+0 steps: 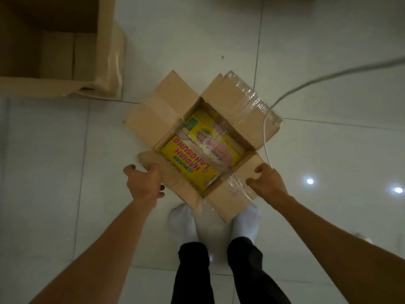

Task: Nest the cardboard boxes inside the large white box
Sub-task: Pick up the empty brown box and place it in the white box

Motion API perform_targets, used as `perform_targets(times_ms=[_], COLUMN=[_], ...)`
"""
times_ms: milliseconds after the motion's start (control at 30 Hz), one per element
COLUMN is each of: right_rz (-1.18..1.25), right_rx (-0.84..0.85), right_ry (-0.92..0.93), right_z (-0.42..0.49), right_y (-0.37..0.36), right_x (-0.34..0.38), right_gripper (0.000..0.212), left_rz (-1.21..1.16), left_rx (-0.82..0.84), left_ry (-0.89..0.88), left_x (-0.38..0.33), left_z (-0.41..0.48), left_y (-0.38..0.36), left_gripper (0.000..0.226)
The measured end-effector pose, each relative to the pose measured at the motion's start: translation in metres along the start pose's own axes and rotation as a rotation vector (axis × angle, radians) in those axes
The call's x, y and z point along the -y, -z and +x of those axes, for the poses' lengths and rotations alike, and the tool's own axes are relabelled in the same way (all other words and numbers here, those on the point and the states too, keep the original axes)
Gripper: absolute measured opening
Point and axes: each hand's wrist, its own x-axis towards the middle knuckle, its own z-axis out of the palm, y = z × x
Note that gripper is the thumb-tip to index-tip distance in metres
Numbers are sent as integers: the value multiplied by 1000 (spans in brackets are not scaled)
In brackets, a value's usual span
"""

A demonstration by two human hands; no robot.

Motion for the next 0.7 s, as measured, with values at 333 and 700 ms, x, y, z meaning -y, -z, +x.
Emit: perform_targets(times_ms=[333, 700], right_rz=[569, 863], right_rx=[209, 210], right_ry=[-508, -525], right_z=[-13, 10], right_y=[-77, -79], right_x=[-63, -61], right_gripper=[66, 49], left_rz=[19, -113], left_rx=[-17, -11], left_ry=[-42, 5], left_x=[5, 30], left_z=[-3, -6], left_y=[-25, -20], left_gripper=[34, 22])
